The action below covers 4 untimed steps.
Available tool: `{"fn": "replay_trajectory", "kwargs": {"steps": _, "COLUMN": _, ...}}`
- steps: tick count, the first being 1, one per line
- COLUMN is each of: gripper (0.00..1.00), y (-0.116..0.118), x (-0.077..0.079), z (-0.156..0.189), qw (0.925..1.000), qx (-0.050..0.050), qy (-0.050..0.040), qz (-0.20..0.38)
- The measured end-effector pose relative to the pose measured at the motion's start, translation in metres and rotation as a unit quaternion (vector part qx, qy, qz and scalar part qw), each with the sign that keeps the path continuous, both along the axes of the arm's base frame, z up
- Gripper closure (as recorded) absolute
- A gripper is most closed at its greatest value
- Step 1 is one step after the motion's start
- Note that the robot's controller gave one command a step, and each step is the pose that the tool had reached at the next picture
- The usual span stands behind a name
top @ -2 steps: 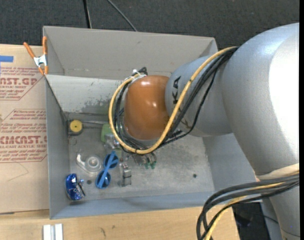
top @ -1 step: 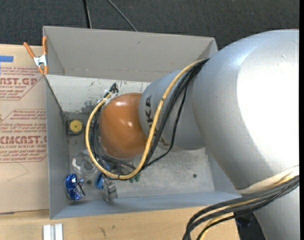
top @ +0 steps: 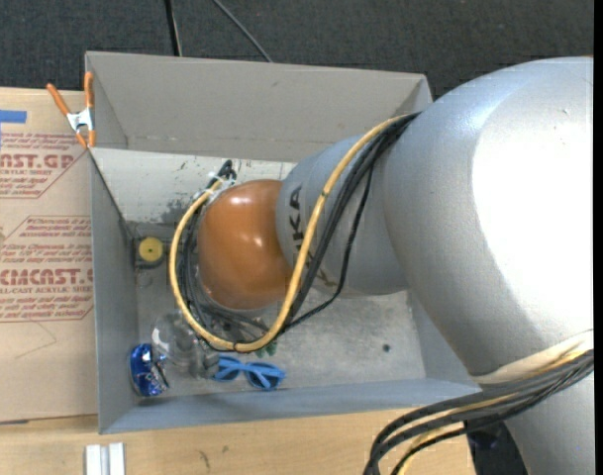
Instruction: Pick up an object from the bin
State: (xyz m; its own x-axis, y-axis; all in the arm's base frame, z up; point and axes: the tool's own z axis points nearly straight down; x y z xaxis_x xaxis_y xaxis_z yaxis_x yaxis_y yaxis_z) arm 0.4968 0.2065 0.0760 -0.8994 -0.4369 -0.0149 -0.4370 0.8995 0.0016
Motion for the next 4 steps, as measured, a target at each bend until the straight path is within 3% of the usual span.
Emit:
{"fn": "replay_trajectory", "kwargs": {"steps": 1, "gripper": 1.00, "y": 0.004, "x": -0.001, "z": -0.001, "qw": 0.9987, "qx": -0.002, "qy": 0.0005, "qz": -0.051}}
{"fn": "replay_trajectory", "kwargs": {"steps": 2, "gripper": 0.00, "y": 0.004, "x": -0.005, "z": -0.006, "qw": 0.9987, "qx": -0.003, "qy": 0.0055, "qz": -0.051}}
{"fn": "replay_trajectory", "kwargs": {"steps": 3, "gripper": 0.00, "y": -0.064, "x": 0.007, "z": -0.005, "qw": 0.9991, "qx": -0.004, "qy": 0.0046, "qz": -0.041}}
{"fn": "replay_trajectory", "kwargs": {"steps": 4, "gripper": 1.00, "y": -0.059, "x": 0.009, "z": -0.001, "qw": 0.9992, "qx": 0.000, "qy": -0.0009, "qz": -0.039}}
